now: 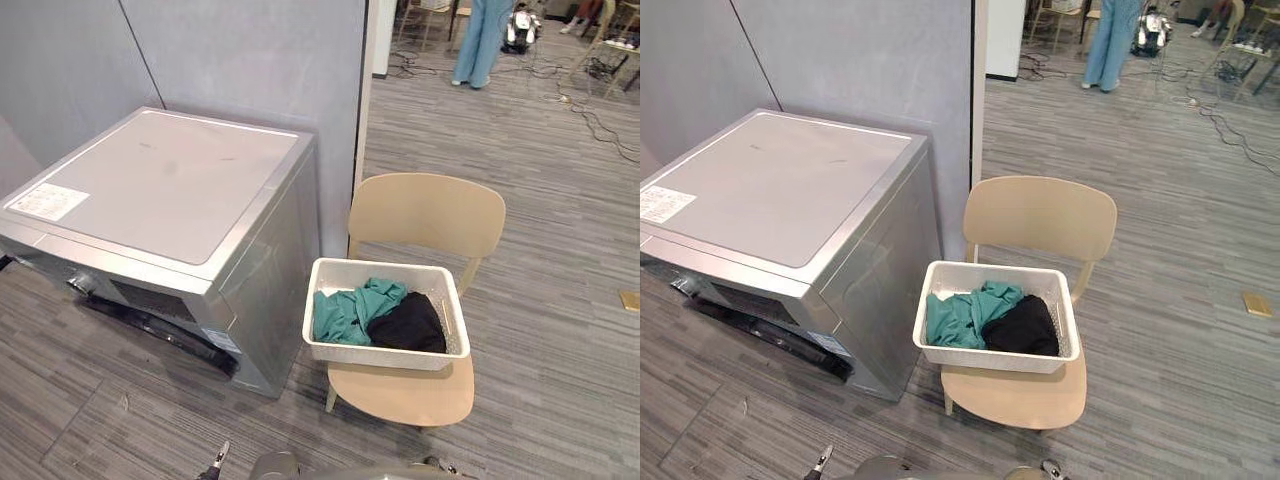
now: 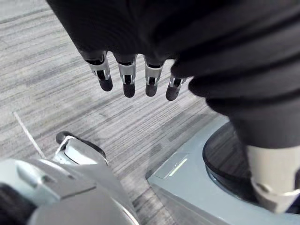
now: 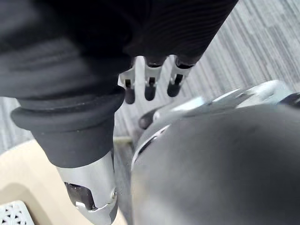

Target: Pick up the laundry basket with both hands and put the clothes into the washing machine.

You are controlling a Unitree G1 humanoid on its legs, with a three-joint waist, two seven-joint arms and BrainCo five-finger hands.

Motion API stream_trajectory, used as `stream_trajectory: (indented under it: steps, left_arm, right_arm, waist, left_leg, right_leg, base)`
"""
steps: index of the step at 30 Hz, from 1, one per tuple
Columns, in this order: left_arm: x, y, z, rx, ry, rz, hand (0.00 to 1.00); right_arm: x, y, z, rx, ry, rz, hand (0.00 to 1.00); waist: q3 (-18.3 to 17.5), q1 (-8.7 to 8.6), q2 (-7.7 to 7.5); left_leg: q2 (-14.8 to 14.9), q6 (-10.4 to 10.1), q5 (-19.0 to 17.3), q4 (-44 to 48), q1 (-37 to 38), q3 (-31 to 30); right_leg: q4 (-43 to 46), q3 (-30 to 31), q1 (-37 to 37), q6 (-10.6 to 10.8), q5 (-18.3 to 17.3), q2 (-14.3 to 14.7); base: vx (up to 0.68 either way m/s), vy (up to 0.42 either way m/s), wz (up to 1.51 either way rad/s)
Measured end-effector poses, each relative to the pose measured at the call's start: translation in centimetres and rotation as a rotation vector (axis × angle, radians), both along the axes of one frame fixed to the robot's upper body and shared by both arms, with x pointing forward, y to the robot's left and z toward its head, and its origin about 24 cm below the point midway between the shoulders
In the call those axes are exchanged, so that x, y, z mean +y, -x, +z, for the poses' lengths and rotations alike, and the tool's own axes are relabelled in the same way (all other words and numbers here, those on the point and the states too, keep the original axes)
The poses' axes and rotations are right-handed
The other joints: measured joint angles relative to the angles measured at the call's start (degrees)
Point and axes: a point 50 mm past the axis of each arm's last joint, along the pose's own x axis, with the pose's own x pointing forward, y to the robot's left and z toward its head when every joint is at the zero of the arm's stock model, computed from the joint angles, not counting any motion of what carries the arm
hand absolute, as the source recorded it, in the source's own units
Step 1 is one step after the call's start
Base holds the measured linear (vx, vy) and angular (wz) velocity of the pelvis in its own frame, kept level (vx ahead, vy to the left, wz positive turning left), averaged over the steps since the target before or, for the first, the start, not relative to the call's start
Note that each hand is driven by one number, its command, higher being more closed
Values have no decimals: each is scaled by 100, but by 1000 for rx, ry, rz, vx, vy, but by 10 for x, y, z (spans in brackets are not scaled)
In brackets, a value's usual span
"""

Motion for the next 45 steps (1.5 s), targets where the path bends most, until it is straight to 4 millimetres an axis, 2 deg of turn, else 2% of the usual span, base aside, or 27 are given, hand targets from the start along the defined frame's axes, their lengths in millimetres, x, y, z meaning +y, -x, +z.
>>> stream_trajectory:
  steps: [1, 2, 3, 4, 5, 8, 11, 12, 15, 18, 22, 24, 25, 26, 27, 28, 29, 30, 32, 35, 37, 40, 45]
  left_arm:
    - [0, 1, 0, 4, -2, -5, 0]
    - [-1, 4, -1, 15, 1, -9, 0]
    - [-2, 4, -1, 21, 4, -16, 0]
    - [-2, 4, -1, 23, 3, -19, 0]
    - [0, 5, -1, 26, -3, -33, 0]
    - [3, -6, 0, 3, -3, -77, 0]
    - [-2, -16, 0, -19, 9, -81, 0]
    - [-3, -15, 0, -17, 12, -80, 0]
    - [-6, -12, -1, -9, 20, -78, 0]
    - [-6, -19, 1, -26, 10, -108, 0]
    - [3, -22, 3, -33, -20, -132, 0]
    - [4, -25, 5, -40, -32, -165, 0]
    - [4, -27, 5, -45, -34, -169, 0]
    - [4, -32, 7, -59, -42, -192, 0]
    - [3, -39, 8, -76, -47, -211, 0]
    - [2, -42, 9, -82, -49, -219, 0]
    - [0, -46, 10, -91, -56, -234, 0]
    - [-1, -47, 9, -88, -58, -236, 0]
    - [-5, -45, 8, -80, -52, -239, 0]
    - [-7, -49, 9, -94, -55, -257, 0]
    - [-9, -55, 11, -125, -58, -266, 0]
    - [-8, -63, 14, -159, -60, -254, 0]
    - [-8, -68, 17, -179, -77, -255, 0]
  right_arm:
    - [3, -2, 0, 0, -4, 21, 0]
    - [9, -16, 1, -23, -8, 78, 0]
    - [6, -17, 2, -30, 2, 91, 0]
    - [6, -15, 2, -26, 2, 95, 0]
    - [8, -12, 1, -17, 0, 111, 0]
    - [12, -12, 0, -17, -14, 139, 0]
    - [4, -13, 1, -21, 0, 132, 0]
    - [3, -14, 2, -22, 5, 133, 0]
    - [-10, -33, 14, -102, 83, 181, 0]
    - [-26, -74, 50, -314, 235, 246, 0]
    - [-40, -103, 86, -443, 412, 338, 0]
    - [-50, -126, 118, -542, 551, 419, 0]
    - [-53, -134, 129, -576, 595, 443, 0]
    - [-59, -150, 151, -638, 693, 493, 0]
    - [-64, -167, 174, -698, 799, 522, 0]
    - [-66, -176, 186, -724, 846, 535, 0]
    - [-69, -195, 208, -771, 925, 560, 0]
    - [-70, -202, 217, -790, 958, 585, 0]
    - [-60, -236, 246, -854, 1037, 709, 0]
    - [-41, -266, 261, -868, 1079, 856, 0]
    - [-36, -277, 270, -868, 1112, 915, 0]
    - [-33, -286, 281, -878, 1128, 940, 0]
    - [-24, -291, 277, -864, 1119, 1003, 0]
  waist:
    - [-21, 19, -1]
    - [-10, 27, 157]
    - [-2, -6, 184]
    - [-6, 0, 169]
    - [-17, -1, 106]
    - [-98, -11, -71]
    - [-56, 4, 75]
    - [-51, 3, 74]
    - [-82, 13, 124]
    - [-86, 2, 103]
    - [-42, 10, -35]
    - [23, 4, 1]
    - [73, 1, -46]
    - [238, 1, 83]
    - [358, 6, 84]
    - [468, 4, 136]
    - [678, 18, 223]
    - [733, 19, 269]
    - [978, 119, 395]
    - [1168, 224, 427]
    - [1316, 345, 442]
    - [1527, 342, 432]
    - [1655, 421, 421]
  left_leg:
    - [38, 20, 3, -102, -19, 85]
    - [282, 128, 111, -302, 80, 267]
    - [363, 116, 251, -583, 306, 318]
    - [377, 133, 342, -734, 445, 342]
    - [354, 94, 471, -1017, 684, 375]
    - [108, -8, 883, -1625, 813, 405]
    - [83, -49, 1179, -1980, 902, 155]
    - [86, -42, 1188, -2019, 940, 116]
    - [93, -42, 1187, -2195, 1116, -7]
    - [56, -42, 1188, -2249, 1067, -5]
    - [-3, -17, 1233, -2301, 954, -51]
    - [-52, -9, 1284, -2276, 705, -171]
    - [-62, -2, 1300, -2260, 645, -219]
    - [-71, 4, 1324, -2186, 480, -336]
    - [-78, 7, 1396, -2156, 308, -428]
    - [-79, -4, 1435, -2161, 250, -496]
    - [-77, -12, 1529, -2189, 140, -595]
    - [-71, -19, 1566, -2197, 63, -630]
    - [-13, -64, 1650, -2226, -76, -648]
    - [20, -92, 1788, -2379, -161, -666]
    - [10, -86, 1803, -2381, -264, -670]
    - [-43, -86, 1899, -2389, -419, -775]
    - [-78, -77, 1967, -2390, -529, -887]
  right_leg:
    - [-146, -39, -2, -132, 305, 67]
    - [194, -329, -134, 9, 347, 281]
    - [1214, -526, -253, 442, -284, 493]
    - [1514, -520, -228, 528, -536, 628]
    - [1609, -461, -96, 533, -880, 881]
    - [934, -301, 72, 636, -1015, 932]
    - [702, -318, 134, 686, -998, 1013]
    - [683, -319, 169, 682, -996, 1032]
    - [573, -294, 312, 705, -980, 1089]
    - [278, -243, 299, 752, -785, 1093]
    - [58, -286, 284, 758, -671, 1064]
    - [-9, -342, 167, 781, -619, 1027]
    - [-9, -382, 158, 778, -617, 1018]
    - [0, -495, 67, 774, -613, 1007]
    - [3, -586, -18, 759, -589, 1002]
    - [-2, -641, -40, 747, -579, 1004]
    - [-1, -720, -108, 735, -549, 1011]
    - [-4, -753, -162, 727, -531, 1019]
    - [-1, -790, -296, 692, -486, 1070]
    - [-1, -827, -432, 643, -447, 1104]
    - [-2, -823, -532, 638, -402, 1095]
    - [-10, -895, -622, 644, -357, 1046]
    - [-98, -936, -640, 610, -240, 1036]
  base:
    - [-142, 117, -90]
    - [-97, 72, -74]
    - [-72, 35, -65]
    - [-1, 26, -37]
    - [11, 11, -30]
    - [43, -32, -7]
    - [86, -84, 16]
    - [66, -66, -4]
    - [24, -28, -13]
    - [1, 35, -10]
    - [-6, 33, 6]
    - [2, 21, 24]
    - [-25, 8, 36]
    - [-45, -2, 46]
    - [-58, -9, 49]
    - [-71, -21, 47]
    - [-81, -23, 32]
    - [-95, -33, 28]
    - [-74, -45, 6]
    - [-50, -44, 4]
    - [-67, 6, 5]
    - [-54, 23, 16]
    - [-48, 14, 11]
